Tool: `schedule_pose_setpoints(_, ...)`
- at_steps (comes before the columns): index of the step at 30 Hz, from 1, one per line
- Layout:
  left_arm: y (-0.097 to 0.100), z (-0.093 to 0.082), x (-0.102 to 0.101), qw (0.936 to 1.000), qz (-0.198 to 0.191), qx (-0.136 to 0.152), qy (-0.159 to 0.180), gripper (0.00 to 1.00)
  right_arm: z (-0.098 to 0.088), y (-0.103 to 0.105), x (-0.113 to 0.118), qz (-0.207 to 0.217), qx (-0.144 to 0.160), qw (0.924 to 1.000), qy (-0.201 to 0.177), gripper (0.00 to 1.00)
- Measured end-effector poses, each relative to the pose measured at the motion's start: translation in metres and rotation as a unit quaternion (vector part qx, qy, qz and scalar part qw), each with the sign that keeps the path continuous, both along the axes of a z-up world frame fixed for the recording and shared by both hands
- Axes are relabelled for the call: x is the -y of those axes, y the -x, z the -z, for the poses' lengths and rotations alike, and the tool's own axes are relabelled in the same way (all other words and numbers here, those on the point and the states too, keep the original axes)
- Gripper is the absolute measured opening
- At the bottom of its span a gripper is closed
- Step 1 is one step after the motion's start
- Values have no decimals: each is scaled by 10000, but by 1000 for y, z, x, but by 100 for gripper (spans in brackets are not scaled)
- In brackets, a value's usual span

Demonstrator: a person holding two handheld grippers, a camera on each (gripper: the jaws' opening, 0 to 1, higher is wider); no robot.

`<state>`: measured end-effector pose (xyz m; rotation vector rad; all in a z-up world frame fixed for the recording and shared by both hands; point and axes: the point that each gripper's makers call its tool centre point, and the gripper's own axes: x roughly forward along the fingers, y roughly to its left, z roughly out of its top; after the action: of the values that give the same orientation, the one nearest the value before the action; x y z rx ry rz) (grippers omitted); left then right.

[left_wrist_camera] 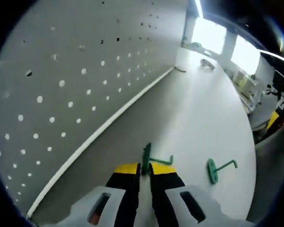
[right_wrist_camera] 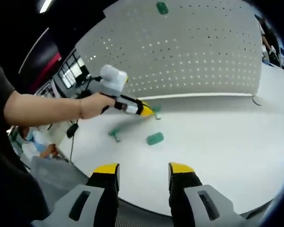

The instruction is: Insert the hook assembly into the mounting plate slot until the hook locks in place.

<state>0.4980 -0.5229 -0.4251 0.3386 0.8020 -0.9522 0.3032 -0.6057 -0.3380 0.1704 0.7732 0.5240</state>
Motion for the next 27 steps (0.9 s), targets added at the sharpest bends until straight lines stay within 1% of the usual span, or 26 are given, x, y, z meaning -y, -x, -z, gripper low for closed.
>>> schedule_pose_setpoints(1, 1, 1, 0, 9999, 105, 41, -97, 7, 0, 0, 0, 7, -6, 10000, -7, 40)
schedule_pose_setpoints(2, 1, 0, 1, 9998, 132, 48, -117, 7, 0, 0, 0, 8, -7, 10000, -7, 40)
schedule_pose_setpoints(8, 4, 2, 0, 9998, 161, -54, -115, 4, 1, 0, 1, 8, -14, 10000, 9, 40)
schedule_pose_setpoints(11, 10, -1, 3, 9995, 145, -255, 65, 4, 2, 1, 1, -9, -20, 10000, 22, 40)
schedule_pose_setpoints(13, 10, -3, 2, 9996, 116, -252, 48, 4, 3, 1, 2, -15, -28, 10000, 42, 40)
schedule_pose_setpoints(18, 9, -15, -3, 9998, 49, -191, 82, 3, 1, 2, 3, -14, -19, 10000, 30, 40)
schedule_pose_setpoints(24, 13, -29, -11, 9998, -2, -201, 91, 3, 1, 4, 1, -74, -38, 10000, 40, 42)
schedule_pose_setpoints(26, 15, -35, -14, 9997, -56, -231, 114, 3, -3, 3, -1, -98, 6, 9999, 46, 43)
schedule_pose_setpoints(27, 17, -38, -15, 9992, -155, -323, 161, 3, -5, 3, -3, -144, 22, 9999, 43, 43)
